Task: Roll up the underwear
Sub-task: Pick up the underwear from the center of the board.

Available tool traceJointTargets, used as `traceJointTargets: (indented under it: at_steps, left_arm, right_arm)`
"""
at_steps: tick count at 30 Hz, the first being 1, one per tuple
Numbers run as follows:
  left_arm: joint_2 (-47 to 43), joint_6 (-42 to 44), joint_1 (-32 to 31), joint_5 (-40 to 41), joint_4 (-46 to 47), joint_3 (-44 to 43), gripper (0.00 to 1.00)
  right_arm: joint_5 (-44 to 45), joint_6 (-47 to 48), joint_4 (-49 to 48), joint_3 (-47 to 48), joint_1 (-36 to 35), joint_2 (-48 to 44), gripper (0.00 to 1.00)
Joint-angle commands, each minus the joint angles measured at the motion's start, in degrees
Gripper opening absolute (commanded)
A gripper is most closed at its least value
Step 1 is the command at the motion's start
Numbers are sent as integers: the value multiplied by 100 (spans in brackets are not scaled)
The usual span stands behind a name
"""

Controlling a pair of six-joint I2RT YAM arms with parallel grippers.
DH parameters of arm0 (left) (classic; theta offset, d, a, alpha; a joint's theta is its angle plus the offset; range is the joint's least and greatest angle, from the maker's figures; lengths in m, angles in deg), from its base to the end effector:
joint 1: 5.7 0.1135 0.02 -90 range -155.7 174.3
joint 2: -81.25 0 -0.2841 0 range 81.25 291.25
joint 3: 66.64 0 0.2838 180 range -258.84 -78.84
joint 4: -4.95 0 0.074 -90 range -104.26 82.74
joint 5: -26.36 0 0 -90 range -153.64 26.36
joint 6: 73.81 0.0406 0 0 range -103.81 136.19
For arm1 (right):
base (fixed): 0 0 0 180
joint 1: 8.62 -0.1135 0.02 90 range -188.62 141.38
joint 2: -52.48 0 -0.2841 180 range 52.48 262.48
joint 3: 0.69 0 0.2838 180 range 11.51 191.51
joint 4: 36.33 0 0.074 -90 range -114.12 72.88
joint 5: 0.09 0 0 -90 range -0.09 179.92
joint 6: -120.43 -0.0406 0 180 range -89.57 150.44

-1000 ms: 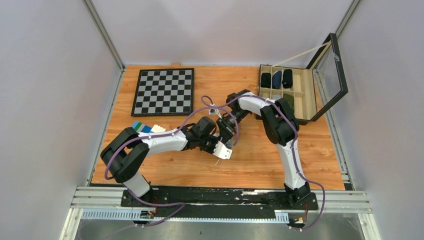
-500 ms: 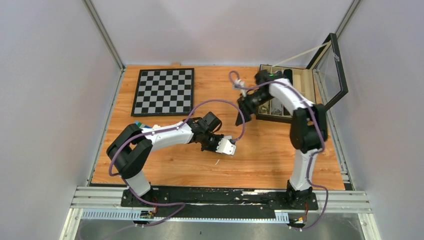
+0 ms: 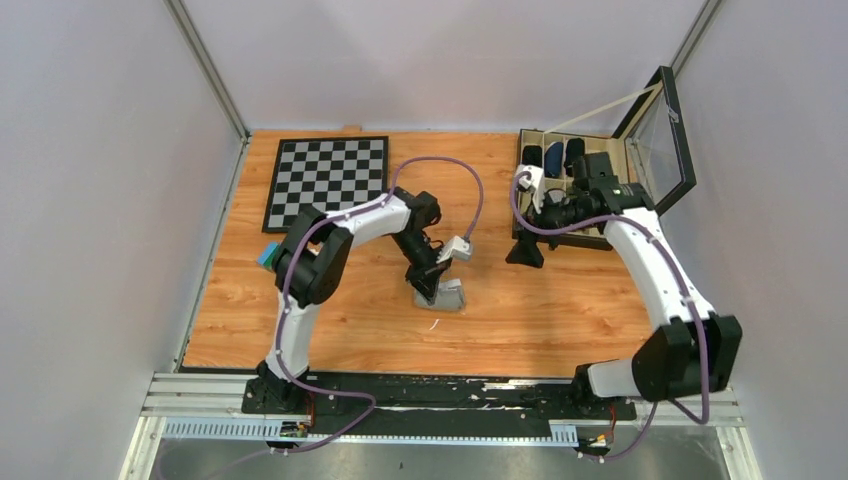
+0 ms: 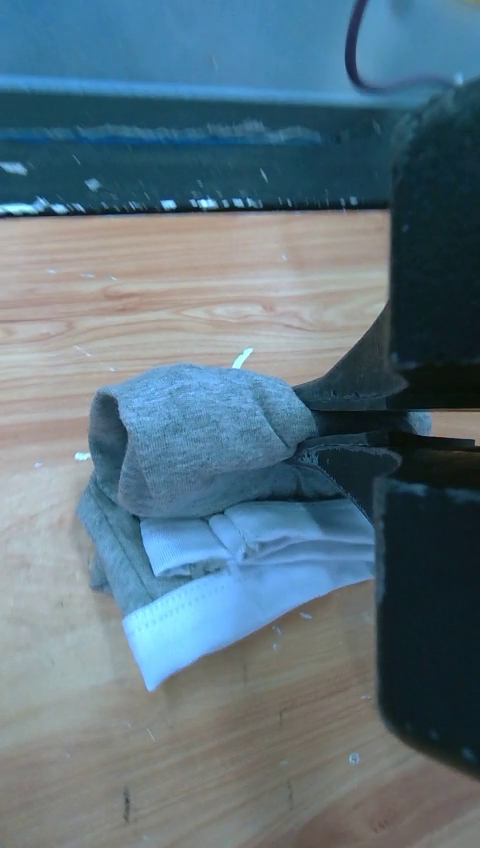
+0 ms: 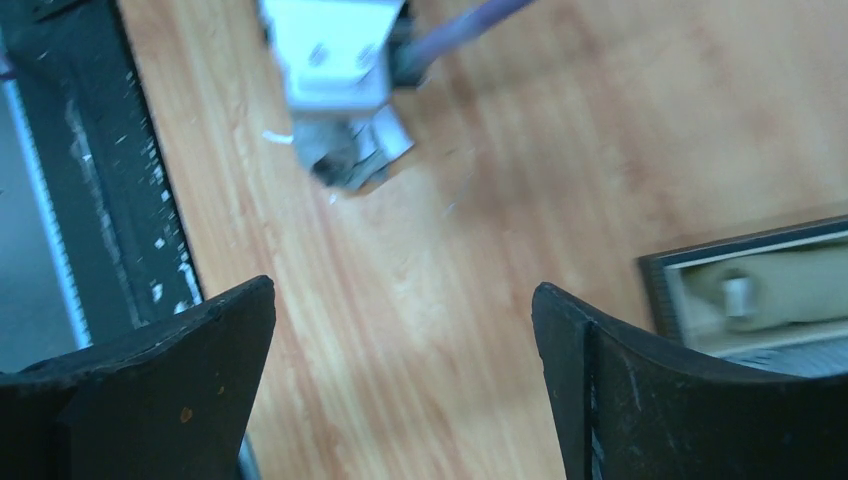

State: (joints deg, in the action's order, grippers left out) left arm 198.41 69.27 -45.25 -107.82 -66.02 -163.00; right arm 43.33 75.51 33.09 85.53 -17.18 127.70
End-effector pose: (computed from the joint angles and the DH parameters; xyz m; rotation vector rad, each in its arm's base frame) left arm 0.2995 -0.2840 0.1624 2.0531 1.9857 -1.1563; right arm 0.2720 0.0708 0.3555 -1.2776 1.9114 0.7307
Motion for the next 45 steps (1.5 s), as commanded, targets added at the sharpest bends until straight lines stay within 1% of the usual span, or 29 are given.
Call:
traceJointTargets:
  at_steps: [1,2,4,6,8,11,13,18,22,28,34,38,40,42,44,45]
  left_arm:
    - [1196,295,422,-986,-1662,-977,0]
    - [1454,434,503,-1119,-2001,-1299,0]
    - [2007,623,627,-1350,-2663,-1933,0]
    - [2598,703,733,-1566,-3257,-2531,0]
    - [2919,392,857,-1640,-3321,-2939,0]
    - [3260,4,929,-1470,-3205,-3317,0]
    - [3400,-222,936,-1319,-3142,-3475,0]
    - [3367,-647,940,-1356,-2786,-3322,0]
    - [3374,-791,940,-1237,-2624,-3200,0]
    - [3498,-976,942,-1029,-2530,-3114,0]
    - [3558,-1000,941,-1027,-2535,-3197,0]
    - [3559,-1062,940,-982,-2497,-3219,0]
    - [3559,-1134,940,-938,-2476,-3224,4]
    - [3539,-1188,948,-844,-2426,-3209,10]
    - [3470,-1275,949,-722,-2307,-3151,13]
    - [3394,-1372,956,-618,-2178,-3099,17]
  right_arm:
    - [-635,816,1022,-171,-11,503,100]
    - [-623,811,941,-222,-37,460,100]
    - [-457,718,483,-472,-178,230,97]
    - [8,683,-96,-766,-529,7,96]
    - [528,849,-403,-971,-1040,-15,92]
    - [1163,966,-779,-1105,-1788,298,80]
    - [1433,1011,-1185,-1248,-2163,500,73]
    - [1844,1018,-2296,-1457,-2916,935,65]
    - [2184,1108,-2845,-1559,-3375,1200,64]
    - [2522,1151,-3146,-1636,-3759,1518,64]
    - [2638,1240,-3215,-1792,-3865,1671,60]
    - [2804,1324,-3402,-2002,-3905,1813,60]
    - [2915,1349,-3527,-2097,-3944,1936,60]
    - [2990,1373,-3681,-2208,-3986,2045,62]
    - [3068,1420,-3769,-2302,-4094,2194,62]
    - [3159,1450,-3801,-2347,-4206,2293,62]
